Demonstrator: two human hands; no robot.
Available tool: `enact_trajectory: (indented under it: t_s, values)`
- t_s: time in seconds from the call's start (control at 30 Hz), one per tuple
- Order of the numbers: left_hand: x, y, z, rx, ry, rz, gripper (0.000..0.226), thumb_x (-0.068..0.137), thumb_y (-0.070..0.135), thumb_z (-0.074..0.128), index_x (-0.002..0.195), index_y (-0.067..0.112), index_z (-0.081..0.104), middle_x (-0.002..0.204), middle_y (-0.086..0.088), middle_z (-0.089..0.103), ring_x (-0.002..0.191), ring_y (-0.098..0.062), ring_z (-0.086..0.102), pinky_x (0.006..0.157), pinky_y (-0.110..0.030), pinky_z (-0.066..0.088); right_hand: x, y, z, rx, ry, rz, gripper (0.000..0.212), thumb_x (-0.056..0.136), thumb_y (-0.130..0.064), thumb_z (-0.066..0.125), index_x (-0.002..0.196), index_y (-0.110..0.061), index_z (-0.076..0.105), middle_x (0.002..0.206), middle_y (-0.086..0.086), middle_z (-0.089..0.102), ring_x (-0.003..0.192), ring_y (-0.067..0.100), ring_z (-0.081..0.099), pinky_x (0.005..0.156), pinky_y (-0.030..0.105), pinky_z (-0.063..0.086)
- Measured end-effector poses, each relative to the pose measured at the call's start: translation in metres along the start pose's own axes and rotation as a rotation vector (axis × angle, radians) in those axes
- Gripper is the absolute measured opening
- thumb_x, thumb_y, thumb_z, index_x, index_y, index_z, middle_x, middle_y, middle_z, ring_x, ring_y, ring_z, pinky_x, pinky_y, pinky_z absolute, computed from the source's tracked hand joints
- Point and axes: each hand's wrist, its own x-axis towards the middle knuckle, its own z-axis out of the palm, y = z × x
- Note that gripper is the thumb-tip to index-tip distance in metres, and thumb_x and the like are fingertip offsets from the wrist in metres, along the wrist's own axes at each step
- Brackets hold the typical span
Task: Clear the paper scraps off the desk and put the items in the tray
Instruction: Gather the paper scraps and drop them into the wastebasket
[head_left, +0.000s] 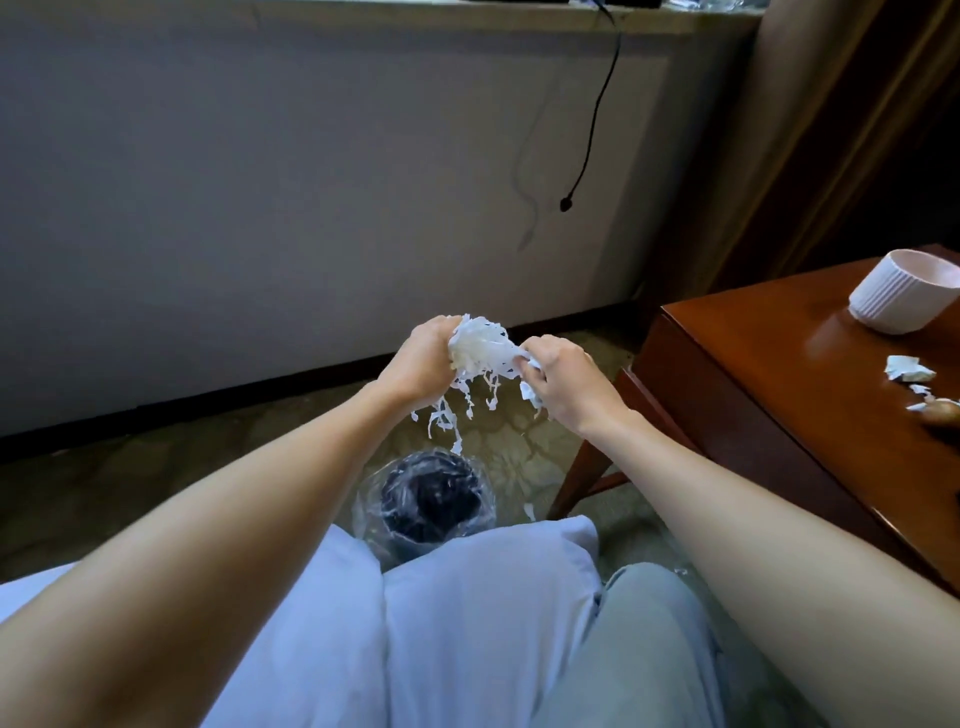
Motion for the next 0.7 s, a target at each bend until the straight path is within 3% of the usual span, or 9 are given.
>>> enact_trajectory:
  t_s: [0.17,0.33,0.4,0.6,0.7]
  values:
    - [-0.009,-0.037,0.019,-0.046,-0.013,-0.072,0.025,0.085,0.001,0.050,0.091,0.021,0.063,0.092,0.001,0.063,0.087,-0.017,0.058,0.074,-0.034,0.053,0.010,-0.004,0.046,0.022,-0.072,0.040,0.029,0.104,-0.029,0.042,0.088,-0.007,0.052,0.083,0.004,0.052,0.082,0.021,0.048,0.068,0.030,0.034]
    - [-0.016,-0.071,0.042,-0.057,-0.037,-0.110,0.037,0.082,-0.003,0.049,0.082,0.033,0.057,0.086,0.009,0.061,0.083,-0.013,0.057,0.069,-0.030,0.049,0.017,-0.004,0.087,0.060,-0.111,0.049,0.025,0.104,-0.030,0.043,0.086,-0.014,0.050,0.079,-0.002,0.049,0.079,0.018,0.048,0.067,0.031,0.038]
    - [-0.018,-0.082,0.051,-0.068,-0.036,-0.133,0.036,0.082,-0.005,0.048,0.084,0.029,0.059,0.086,0.009,0.061,0.082,-0.013,0.057,0.068,-0.028,0.048,0.021,0.000,0.103,0.067,-0.126,0.057,0.023,0.104,-0.030,0.043,0.094,-0.012,0.054,0.087,0.001,0.055,0.083,0.019,0.051,0.069,0.033,0.041]
    - [-0.026,-0.115,0.077,-0.097,-0.036,-0.190,0.030,0.083,-0.005,0.045,0.080,0.022,0.058,0.087,0.005,0.062,0.082,-0.015,0.057,0.067,-0.030,0.048,0.031,0.013,0.148,0.066,-0.202,0.059,0.023,0.104,-0.030,0.043,0.093,-0.012,0.052,0.086,0.002,0.052,0.083,0.021,0.050,0.069,0.033,0.038]
    - [-0.029,-0.133,0.092,-0.125,-0.047,-0.237,0.039,0.085,-0.002,0.048,0.075,0.035,0.053,0.089,0.006,0.061,0.083,-0.013,0.055,0.065,-0.021,0.041,0.036,0.018,0.170,0.059,-0.224,0.049,0.021,0.104,-0.029,0.044,0.090,-0.014,0.049,0.086,0.002,0.050,0.082,0.021,0.048,0.069,0.033,0.038]
